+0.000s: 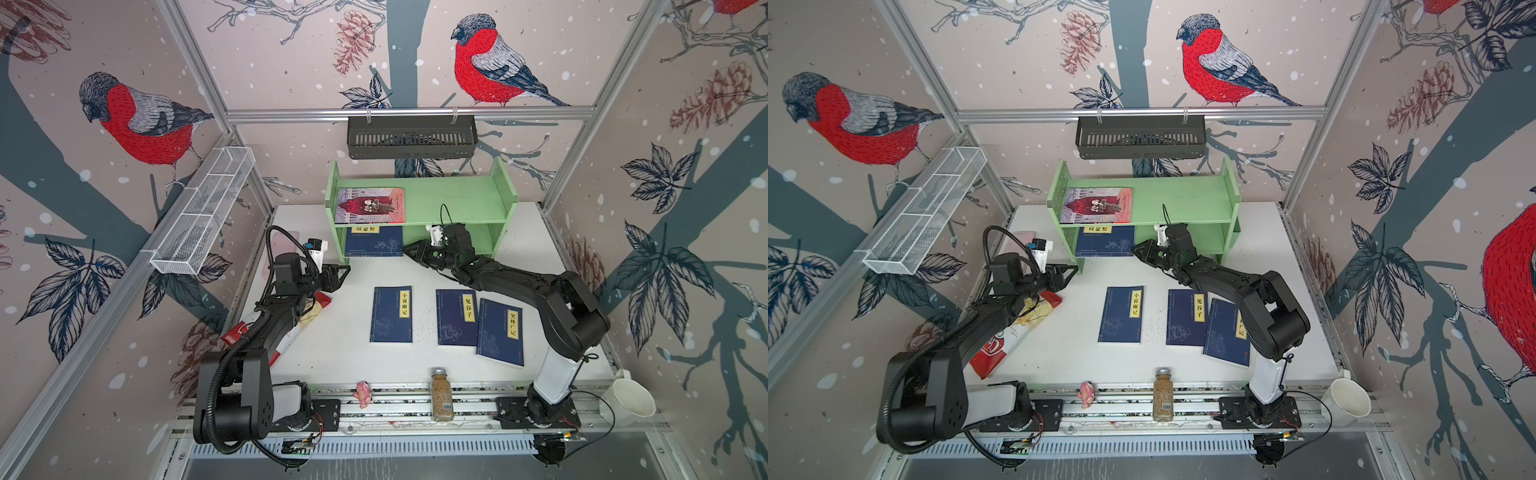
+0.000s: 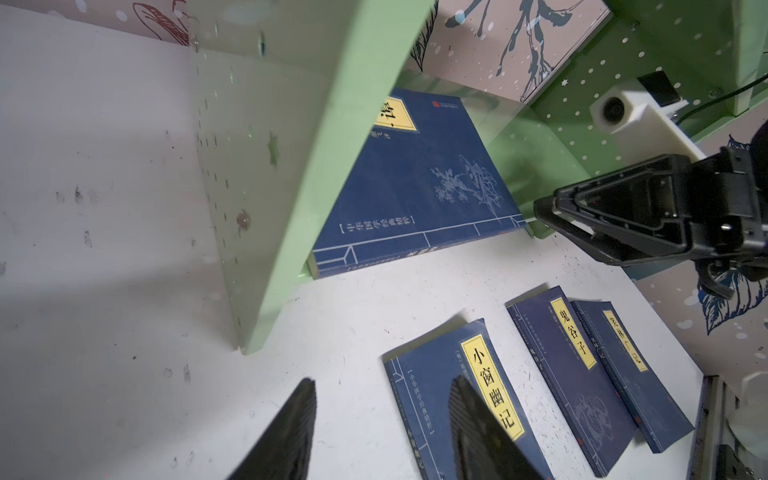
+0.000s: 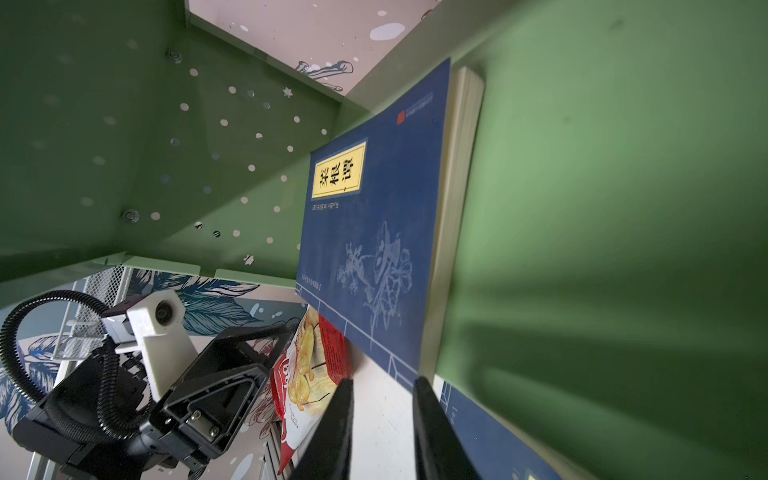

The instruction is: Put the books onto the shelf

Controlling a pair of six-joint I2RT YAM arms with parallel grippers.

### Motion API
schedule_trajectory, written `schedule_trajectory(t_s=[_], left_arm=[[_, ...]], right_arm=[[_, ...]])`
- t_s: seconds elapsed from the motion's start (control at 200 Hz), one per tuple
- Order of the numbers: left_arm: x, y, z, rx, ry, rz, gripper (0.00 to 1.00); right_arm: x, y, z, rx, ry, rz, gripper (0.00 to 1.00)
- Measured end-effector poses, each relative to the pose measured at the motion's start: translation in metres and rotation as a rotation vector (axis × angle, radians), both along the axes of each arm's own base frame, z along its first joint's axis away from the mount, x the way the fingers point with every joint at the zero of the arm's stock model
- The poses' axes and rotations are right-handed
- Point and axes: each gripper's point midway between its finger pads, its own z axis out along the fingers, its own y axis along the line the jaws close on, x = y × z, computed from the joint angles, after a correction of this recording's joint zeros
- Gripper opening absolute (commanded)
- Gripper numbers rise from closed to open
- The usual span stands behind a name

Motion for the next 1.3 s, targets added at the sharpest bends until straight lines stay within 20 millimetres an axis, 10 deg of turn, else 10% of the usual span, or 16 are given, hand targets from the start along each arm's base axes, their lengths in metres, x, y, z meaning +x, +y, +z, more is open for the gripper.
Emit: schedule_trajectory(t_s=[1.301], left_arm=[[-0.004, 0.031, 0.012, 0.045, -0.023, 0.070, 0.54]], right_arm=[[0.024, 0.022, -0.011, -0.005, 0.034, 0.046, 0.29]])
